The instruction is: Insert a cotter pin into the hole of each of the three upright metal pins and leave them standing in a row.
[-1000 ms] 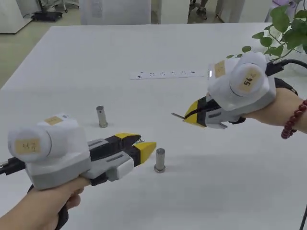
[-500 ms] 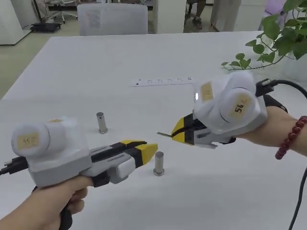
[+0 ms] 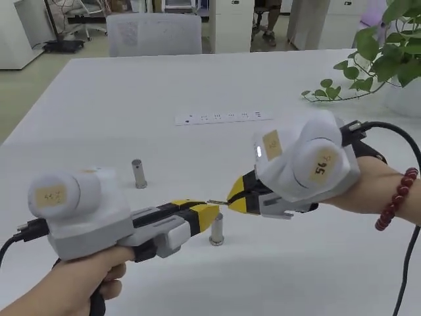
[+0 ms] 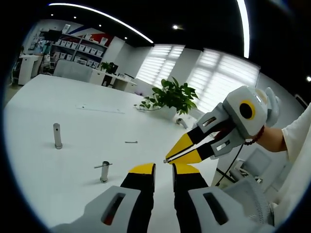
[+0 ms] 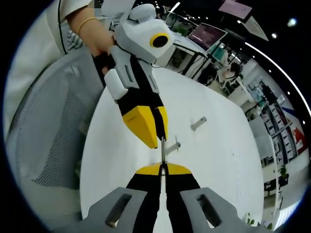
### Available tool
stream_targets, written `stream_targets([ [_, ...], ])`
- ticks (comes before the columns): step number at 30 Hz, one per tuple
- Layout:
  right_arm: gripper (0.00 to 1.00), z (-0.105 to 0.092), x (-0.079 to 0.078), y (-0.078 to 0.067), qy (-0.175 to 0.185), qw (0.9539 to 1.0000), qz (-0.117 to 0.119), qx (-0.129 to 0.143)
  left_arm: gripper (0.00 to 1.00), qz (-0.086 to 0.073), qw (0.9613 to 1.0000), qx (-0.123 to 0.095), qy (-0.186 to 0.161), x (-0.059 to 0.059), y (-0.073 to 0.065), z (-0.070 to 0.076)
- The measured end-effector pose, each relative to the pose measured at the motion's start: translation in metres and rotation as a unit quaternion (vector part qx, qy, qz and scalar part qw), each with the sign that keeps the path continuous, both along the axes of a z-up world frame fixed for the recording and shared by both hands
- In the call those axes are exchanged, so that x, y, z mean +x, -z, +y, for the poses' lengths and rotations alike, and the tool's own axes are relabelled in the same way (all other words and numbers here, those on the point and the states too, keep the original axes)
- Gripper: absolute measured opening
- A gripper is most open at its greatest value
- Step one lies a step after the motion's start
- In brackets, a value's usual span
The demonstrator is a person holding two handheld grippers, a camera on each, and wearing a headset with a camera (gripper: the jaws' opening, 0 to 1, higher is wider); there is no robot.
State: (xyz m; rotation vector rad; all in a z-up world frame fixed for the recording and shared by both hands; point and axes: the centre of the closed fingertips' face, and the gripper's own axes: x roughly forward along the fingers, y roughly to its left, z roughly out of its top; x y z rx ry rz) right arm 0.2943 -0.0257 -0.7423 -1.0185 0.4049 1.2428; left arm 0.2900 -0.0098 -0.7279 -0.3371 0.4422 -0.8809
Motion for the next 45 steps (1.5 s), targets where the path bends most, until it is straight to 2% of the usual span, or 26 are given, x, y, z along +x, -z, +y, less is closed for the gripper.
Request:
stream_targets([
  [8, 0.03, 0.004, -0.008, -0.001, -0.011, 0.9999, -0.004, -0.004, 0.06, 0.009, 0.9999, -0.002, 0.004, -0.005, 0.001, -0.004],
  [16, 0.03, 0.006, -0.015, 0.001, -0.019, 0.9997, -0.006, -0.013, 0.03, 0.006, 0.9999, 0.003, 0.009, -0.008, 0.002, -0.003],
  [23, 0.03, 0.008, -0.016, -0.001, -0.021, 0.9996, -0.009, -0.015, 0.02, 0.011, 0.9999, 0.0, 0.011, -0.009, 0.001, -0.003],
  [27, 0.03, 0.009, -0.017, 0.0, -0.022, 0.9995, -0.01, -0.017, 0.01, 0.022, 0.9997, -0.005, 0.008, -0.01, 0.002, -0.002],
  [32, 0.03, 0.01, -0.017, -0.001, -0.018, 0.9996, -0.013, -0.015, 0.01, 0.027, 0.9996, -0.008, 0.002, -0.011, 0.001, -0.002],
  [45, 0.04, 0.012, -0.015, -0.007, -0.019, 0.9996, -0.02, -0.004, 0.0, 0.017, 0.9998, -0.011, 0.007, -0.01, -0.005, 0.0],
])
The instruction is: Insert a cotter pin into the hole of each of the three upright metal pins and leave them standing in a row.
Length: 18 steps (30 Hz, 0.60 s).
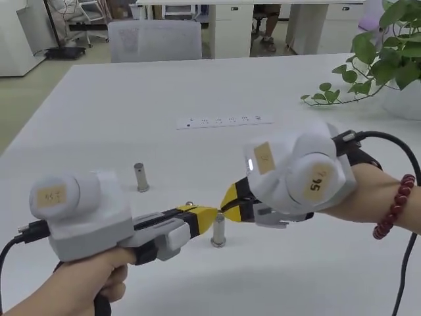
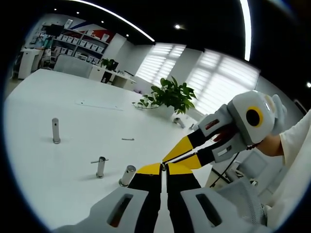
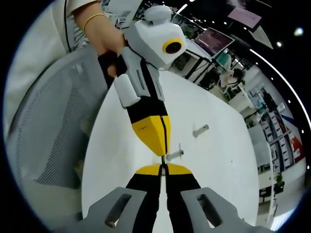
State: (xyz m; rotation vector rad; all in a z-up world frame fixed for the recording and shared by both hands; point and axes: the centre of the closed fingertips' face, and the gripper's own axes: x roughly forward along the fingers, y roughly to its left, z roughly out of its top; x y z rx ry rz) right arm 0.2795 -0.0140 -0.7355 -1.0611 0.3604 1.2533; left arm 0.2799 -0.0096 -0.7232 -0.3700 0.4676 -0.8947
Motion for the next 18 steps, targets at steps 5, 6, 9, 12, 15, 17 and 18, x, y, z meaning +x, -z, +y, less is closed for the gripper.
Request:
stream_targets([
  [5, 0.04, 0.001, -0.001, -0.001, 0.004, 1.0, 0.005, 0.008, 0.0, -0.005, 0.9999, 0.008, 0.007, -0.002, -0.001, 0.001],
  [6, 0.04, 0.001, -0.001, -0.001, 0.003, 0.9999, 0.005, 0.009, 0.0, -0.006, 0.9999, 0.009, 0.009, -0.003, -0.001, 0.001],
  [9, 0.06, -0.001, 0.0, -0.003, 0.009, 0.9998, 0.01, 0.017, 0.0, -0.013, 0.9997, 0.017, 0.01, -0.003, -0.001, 0.003],
  [12, 0.09, -0.002, 0.001, -0.006, 0.02, 0.9992, 0.018, 0.031, 0.0, -0.023, 0.9991, 0.031, 0.014, -0.005, 0.0, 0.006],
  [15, 0.11, -0.002, 0.0, -0.008, 0.039, 0.996, 0.055, 0.059, 0.0, -0.033, 0.9985, 0.04, 0.018, -0.006, 0.001, 0.009],
  [17, 0.12, -0.003, 0.0, -0.007, 0.041, 0.9948, 0.067, 0.065, 0.0, -0.04, 0.9978, 0.047, 0.023, -0.006, 0.002, 0.01],
  [18, 0.13, -0.004, 0.0, -0.007, 0.044, 0.9941, 0.072, 0.068, 0.0, -0.045, 0.9973, 0.051, 0.025, -0.006, 0.002, 0.011],
])
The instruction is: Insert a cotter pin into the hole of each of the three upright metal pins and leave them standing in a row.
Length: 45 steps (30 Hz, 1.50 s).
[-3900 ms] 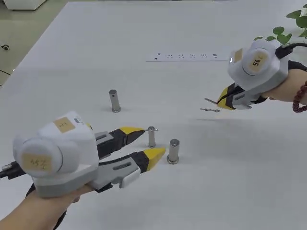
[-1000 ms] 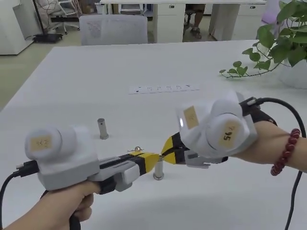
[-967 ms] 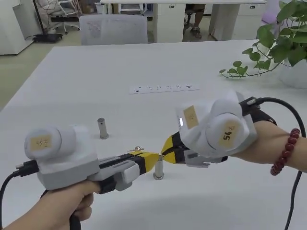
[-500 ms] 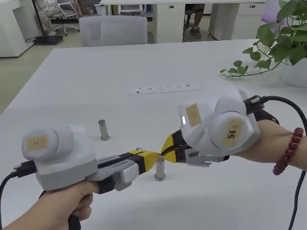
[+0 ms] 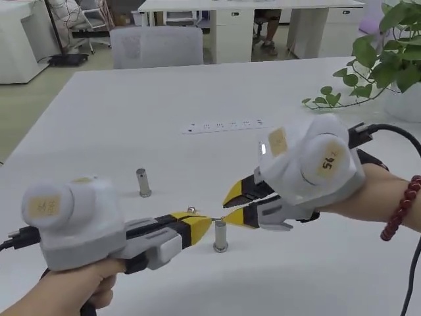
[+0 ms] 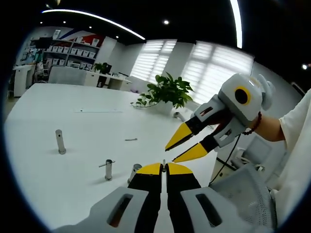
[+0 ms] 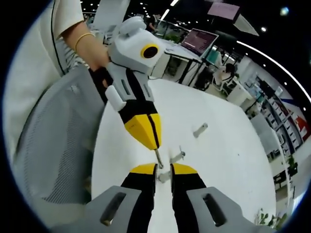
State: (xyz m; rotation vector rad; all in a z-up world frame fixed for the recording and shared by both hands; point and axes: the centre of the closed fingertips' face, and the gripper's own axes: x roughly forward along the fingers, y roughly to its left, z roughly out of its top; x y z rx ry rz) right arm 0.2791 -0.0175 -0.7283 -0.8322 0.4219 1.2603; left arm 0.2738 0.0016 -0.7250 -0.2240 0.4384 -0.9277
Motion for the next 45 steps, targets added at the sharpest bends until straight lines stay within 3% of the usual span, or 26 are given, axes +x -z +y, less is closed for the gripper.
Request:
stream_targets([
  [5, 0.17, -0.001, -0.004, 0.002, 0.019, 0.9981, 0.051, 0.028, 0.0, -0.017, 0.9997, 0.014, 0.013, 0.0, 0.001, 0.001],
  [10, 0.21, -0.002, -0.008, 0.001, 0.036, 0.9923, 0.103, 0.059, 0.0, -0.035, 0.9983, 0.031, 0.034, -0.003, 0.003, 0.001],
  [19, 0.24, -0.007, -0.011, -0.003, 0.043, 0.9832, 0.155, 0.086, 0.0, -0.068, 0.9933, 0.049, 0.079, -0.014, 0.002, -0.002],
  [24, 0.24, -0.006, -0.016, -0.003, 0.038, 0.9811, 0.166, 0.091, 0.0, -0.09, 0.9888, 0.055, 0.106, -0.021, -0.001, -0.005],
  [32, 0.24, -0.004, -0.029, -0.001, 0.008, 0.9787, 0.185, 0.088, 0.0, -0.104, 0.9825, 0.074, 0.136, -0.03, 0.004, -0.007],
  [45, 0.22, -0.006, -0.053, 0.012, -0.053, 0.9723, 0.219, 0.063, 0.0, -0.127, 0.9727, 0.071, 0.181, -0.042, 0.002, -0.014],
])
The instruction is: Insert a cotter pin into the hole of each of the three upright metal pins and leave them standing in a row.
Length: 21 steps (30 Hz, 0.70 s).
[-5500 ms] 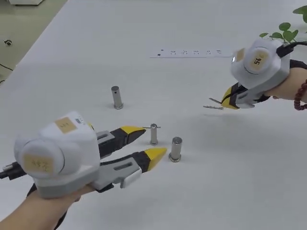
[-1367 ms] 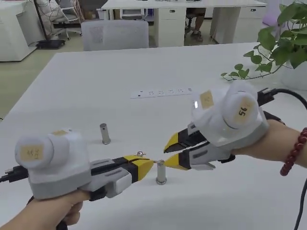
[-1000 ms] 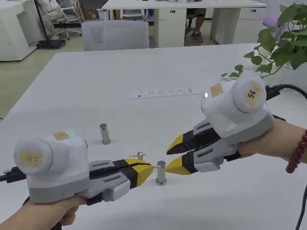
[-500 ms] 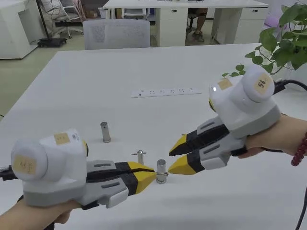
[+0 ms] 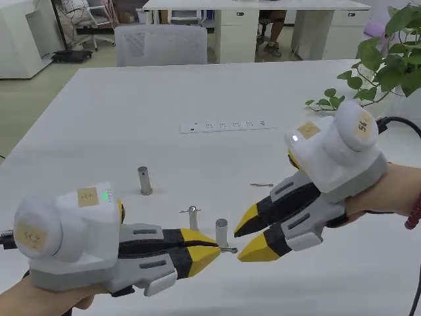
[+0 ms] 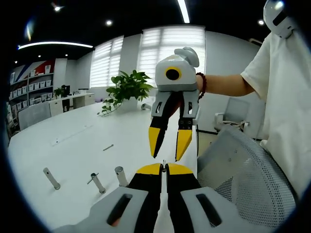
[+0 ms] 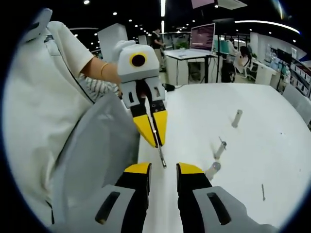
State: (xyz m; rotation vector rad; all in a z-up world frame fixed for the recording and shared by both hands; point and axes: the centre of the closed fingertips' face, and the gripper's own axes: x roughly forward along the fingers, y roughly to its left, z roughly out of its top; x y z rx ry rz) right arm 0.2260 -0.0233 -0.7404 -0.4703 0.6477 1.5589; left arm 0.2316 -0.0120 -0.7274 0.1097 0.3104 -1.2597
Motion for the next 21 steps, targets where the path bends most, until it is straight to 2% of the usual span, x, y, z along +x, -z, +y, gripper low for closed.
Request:
stream_targets([
  [10, 0.14, -0.001, -0.011, 0.008, -0.03, 0.9991, 0.029, 0.0, 0.0, -0.005, 0.9997, 0.002, 0.024, -0.009, 0.001, -0.004],
  [21, 0.1, 0.001, -0.013, 0.009, -0.04, 0.9983, 0.042, 0.01, 0.0, -0.008, 0.9993, 0.0, 0.038, -0.012, -0.002, -0.007],
])
